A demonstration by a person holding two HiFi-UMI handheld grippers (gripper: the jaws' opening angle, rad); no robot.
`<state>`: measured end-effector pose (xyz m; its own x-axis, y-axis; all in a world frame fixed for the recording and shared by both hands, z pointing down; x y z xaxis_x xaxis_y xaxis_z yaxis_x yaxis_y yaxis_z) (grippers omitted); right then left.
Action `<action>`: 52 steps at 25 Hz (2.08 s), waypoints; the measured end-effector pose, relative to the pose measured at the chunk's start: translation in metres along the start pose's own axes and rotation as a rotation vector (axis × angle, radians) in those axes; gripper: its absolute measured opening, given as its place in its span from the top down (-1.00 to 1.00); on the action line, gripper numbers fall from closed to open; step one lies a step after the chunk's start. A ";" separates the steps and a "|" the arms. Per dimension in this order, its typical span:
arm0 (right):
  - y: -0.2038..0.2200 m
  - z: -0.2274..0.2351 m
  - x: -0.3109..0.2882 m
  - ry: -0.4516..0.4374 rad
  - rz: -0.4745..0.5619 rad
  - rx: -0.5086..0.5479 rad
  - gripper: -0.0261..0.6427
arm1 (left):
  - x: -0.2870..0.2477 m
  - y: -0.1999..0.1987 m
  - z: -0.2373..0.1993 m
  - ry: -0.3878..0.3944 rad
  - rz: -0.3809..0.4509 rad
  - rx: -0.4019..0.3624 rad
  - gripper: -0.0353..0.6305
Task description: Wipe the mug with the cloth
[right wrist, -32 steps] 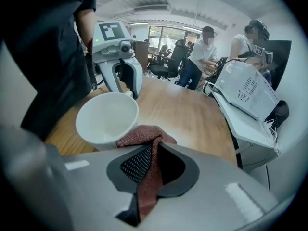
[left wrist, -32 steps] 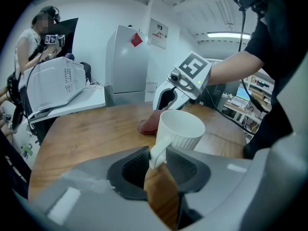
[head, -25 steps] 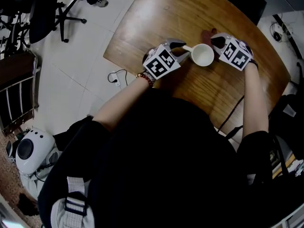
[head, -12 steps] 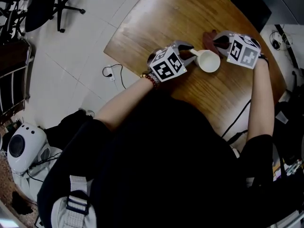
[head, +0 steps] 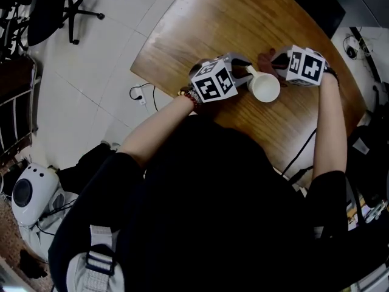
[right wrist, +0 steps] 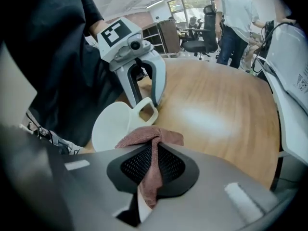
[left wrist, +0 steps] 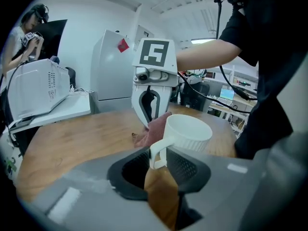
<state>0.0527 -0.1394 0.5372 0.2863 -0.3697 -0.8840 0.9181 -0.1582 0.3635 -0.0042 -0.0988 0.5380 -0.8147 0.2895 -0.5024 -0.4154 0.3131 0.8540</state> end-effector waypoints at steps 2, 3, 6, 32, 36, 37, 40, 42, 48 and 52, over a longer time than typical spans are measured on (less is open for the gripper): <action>0.007 -0.006 -0.005 -0.009 0.010 -0.020 0.83 | -0.004 -0.002 -0.002 -0.005 -0.008 0.005 0.60; 0.010 -0.009 -0.008 -0.012 0.015 -0.029 0.83 | -0.005 -0.003 -0.003 -0.012 -0.013 0.009 0.61; 0.015 -0.016 -0.019 -0.004 0.046 -0.059 0.83 | -0.011 -0.003 -0.008 -0.027 -0.024 0.019 0.75; 0.009 -0.013 -0.033 0.207 0.185 -0.101 0.83 | -0.029 -0.004 -0.013 -0.005 -0.063 0.005 0.81; 0.025 -0.022 -0.023 0.366 0.154 -0.151 0.83 | -0.024 -0.001 -0.013 -0.019 -0.076 -0.030 0.82; 0.032 -0.031 -0.018 0.406 0.144 -0.177 0.83 | -0.021 0.000 -0.013 -0.023 -0.081 -0.046 0.82; 0.057 -0.074 -0.003 0.488 0.117 -0.266 0.83 | -0.009 0.001 -0.016 -0.034 -0.066 -0.034 0.82; 0.076 -0.105 0.006 0.539 0.091 -0.335 0.83 | -0.002 0.005 -0.019 -0.050 -0.054 -0.002 0.88; 0.085 -0.147 -0.046 0.562 0.043 -0.415 0.82 | 0.015 0.015 -0.020 -0.114 -0.046 0.112 0.88; 0.090 -0.140 -0.070 0.636 0.037 -0.456 0.81 | 0.026 0.025 -0.005 -0.152 -0.090 0.021 0.88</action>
<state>0.1536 0.0003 0.5907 0.2949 0.2496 -0.9223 0.8874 0.2865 0.3613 -0.0381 -0.0880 0.5464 -0.7033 0.3928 -0.5925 -0.4737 0.3625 0.8026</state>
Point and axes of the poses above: the fingertips, and each gripper's own axes: x backward along the fingers, z to its right, y out of its underside, the point moved 2 cm from there along x, backward along the fingers, and after that the axes turned 4 degrees about z, right-handed, at the moved point
